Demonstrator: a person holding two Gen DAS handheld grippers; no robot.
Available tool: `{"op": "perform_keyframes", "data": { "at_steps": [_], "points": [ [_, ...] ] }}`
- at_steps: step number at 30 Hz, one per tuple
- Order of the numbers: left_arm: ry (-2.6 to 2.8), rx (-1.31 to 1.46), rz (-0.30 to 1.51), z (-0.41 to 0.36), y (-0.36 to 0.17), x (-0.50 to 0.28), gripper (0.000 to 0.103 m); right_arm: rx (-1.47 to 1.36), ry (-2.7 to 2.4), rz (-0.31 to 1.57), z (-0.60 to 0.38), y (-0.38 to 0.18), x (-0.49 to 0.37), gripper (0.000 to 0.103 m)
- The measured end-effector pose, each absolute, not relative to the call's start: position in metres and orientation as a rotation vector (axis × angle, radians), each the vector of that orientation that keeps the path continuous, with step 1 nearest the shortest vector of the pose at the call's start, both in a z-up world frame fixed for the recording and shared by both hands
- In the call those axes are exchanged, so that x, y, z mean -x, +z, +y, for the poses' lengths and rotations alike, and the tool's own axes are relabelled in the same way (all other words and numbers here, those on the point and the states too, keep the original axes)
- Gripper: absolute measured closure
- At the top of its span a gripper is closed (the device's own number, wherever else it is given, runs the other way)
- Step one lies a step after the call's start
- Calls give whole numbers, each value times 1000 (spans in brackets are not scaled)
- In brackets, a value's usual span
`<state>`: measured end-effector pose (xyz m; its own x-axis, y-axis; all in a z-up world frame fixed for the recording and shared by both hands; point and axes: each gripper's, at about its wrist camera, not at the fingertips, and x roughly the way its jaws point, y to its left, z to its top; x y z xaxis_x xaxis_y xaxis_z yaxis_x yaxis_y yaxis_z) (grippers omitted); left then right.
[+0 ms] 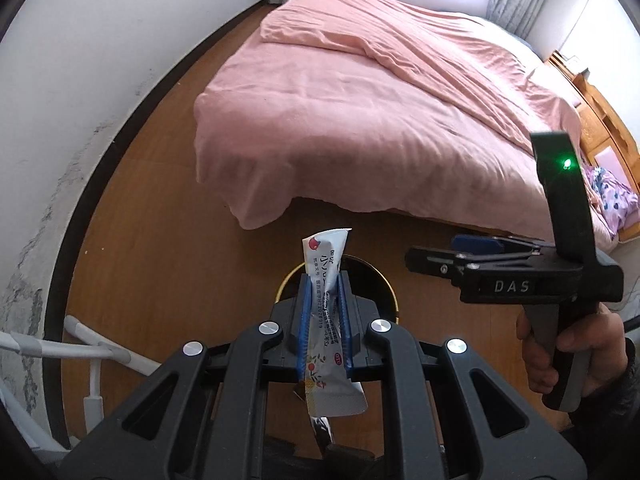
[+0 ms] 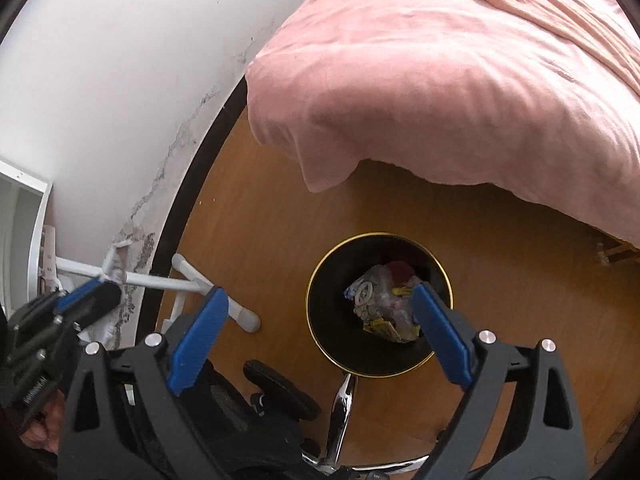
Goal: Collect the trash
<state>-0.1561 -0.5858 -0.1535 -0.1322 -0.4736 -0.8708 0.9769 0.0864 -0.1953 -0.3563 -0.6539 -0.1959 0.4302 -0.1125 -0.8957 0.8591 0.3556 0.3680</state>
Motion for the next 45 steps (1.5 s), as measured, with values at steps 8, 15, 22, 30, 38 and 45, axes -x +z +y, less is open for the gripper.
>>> {"op": "perform_keyframes", "data": {
  "at_steps": [8, 15, 22, 30, 38, 45],
  "points": [
    [-1513, -729, 1049, -603, -164, 178, 91, -1004, -842, 828, -658, -180, 376, 13],
    [-1629, -828, 1014, -612, -168, 212, 84, -981, -928, 756, -663, -161, 393, 13],
    [-1629, -800, 929, -607, -148, 216, 35, -950, -978, 724, -664, -144, 402, 11],
    [-1487, -652, 840, -564, -93, 164, 19, -801, -886, 729, -652, -94, 348, 11],
    [-1083, -414, 760, -432, -20, 41, 12, -538, -558, 727, -591, -18, 190, 10],
    [-612, -264, 752, -270, 7, -59, 12, -343, -177, 765, -469, 17, 27, 10]
  ]
}}
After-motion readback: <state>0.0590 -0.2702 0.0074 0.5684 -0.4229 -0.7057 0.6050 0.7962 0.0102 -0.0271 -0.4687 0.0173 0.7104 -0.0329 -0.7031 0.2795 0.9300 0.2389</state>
